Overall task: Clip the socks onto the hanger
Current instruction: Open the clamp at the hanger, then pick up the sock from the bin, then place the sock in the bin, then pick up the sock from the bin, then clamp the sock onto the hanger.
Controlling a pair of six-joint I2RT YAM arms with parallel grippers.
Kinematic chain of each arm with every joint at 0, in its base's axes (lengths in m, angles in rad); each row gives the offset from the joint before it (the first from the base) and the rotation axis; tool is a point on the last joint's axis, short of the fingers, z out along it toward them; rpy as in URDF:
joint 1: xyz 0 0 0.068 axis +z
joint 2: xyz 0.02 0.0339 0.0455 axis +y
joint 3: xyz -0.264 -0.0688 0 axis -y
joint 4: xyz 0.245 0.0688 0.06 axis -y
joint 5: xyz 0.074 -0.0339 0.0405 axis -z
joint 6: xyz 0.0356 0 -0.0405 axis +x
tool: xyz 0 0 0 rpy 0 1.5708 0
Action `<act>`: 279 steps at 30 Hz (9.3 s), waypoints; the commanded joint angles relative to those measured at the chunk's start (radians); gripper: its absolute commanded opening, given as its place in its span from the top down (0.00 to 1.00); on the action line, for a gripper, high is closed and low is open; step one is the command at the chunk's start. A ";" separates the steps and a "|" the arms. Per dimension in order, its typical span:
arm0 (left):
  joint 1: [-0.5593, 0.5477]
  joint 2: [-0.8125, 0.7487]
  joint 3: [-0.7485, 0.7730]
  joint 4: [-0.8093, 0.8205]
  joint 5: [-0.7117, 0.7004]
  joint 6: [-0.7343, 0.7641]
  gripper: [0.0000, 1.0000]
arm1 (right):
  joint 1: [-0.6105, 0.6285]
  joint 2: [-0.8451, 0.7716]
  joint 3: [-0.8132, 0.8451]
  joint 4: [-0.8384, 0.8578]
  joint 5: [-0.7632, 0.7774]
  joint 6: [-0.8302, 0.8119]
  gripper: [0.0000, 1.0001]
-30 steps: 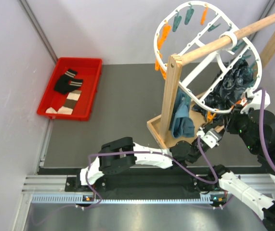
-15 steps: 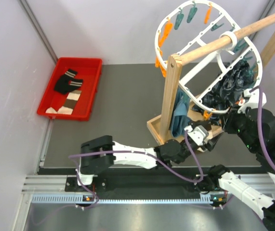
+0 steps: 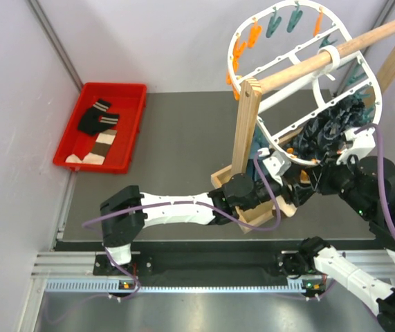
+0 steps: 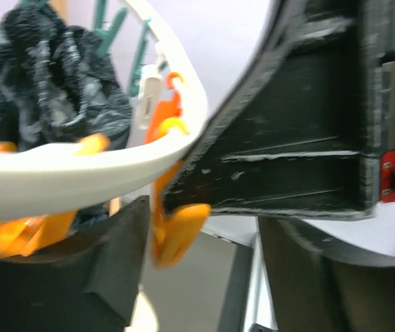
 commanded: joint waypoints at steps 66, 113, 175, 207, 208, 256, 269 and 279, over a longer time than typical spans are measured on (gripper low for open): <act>-0.019 -0.302 -0.208 -0.295 0.046 -0.066 0.32 | 0.012 -0.032 -0.057 0.135 0.039 0.015 1.00; 1.487 0.206 0.191 -0.841 -0.069 0.188 0.34 | 0.012 -0.060 -0.115 0.112 -0.052 -0.028 1.00; 1.632 -0.457 -0.025 -0.960 0.448 -0.454 1.00 | 0.012 -0.054 -0.097 0.133 -0.106 -0.031 1.00; 1.701 -0.053 0.103 -1.133 0.447 -0.326 0.51 | 0.010 -0.055 -0.135 0.155 -0.098 -0.028 1.00; 1.699 -0.057 0.098 -1.139 0.418 -0.312 0.51 | 0.010 -0.055 -0.137 0.156 -0.098 -0.027 1.00; 1.443 0.210 0.515 -1.188 -0.133 -0.054 1.00 | 0.010 -0.002 -0.137 0.164 -0.129 -0.007 1.00; 1.444 -0.259 0.271 -1.064 0.174 -0.298 1.00 | 0.010 -0.005 -0.164 0.187 -0.129 -0.015 1.00; 1.153 -0.773 -0.193 -0.705 0.470 -0.460 1.00 | 0.010 0.018 -0.154 0.224 -0.207 -0.001 1.00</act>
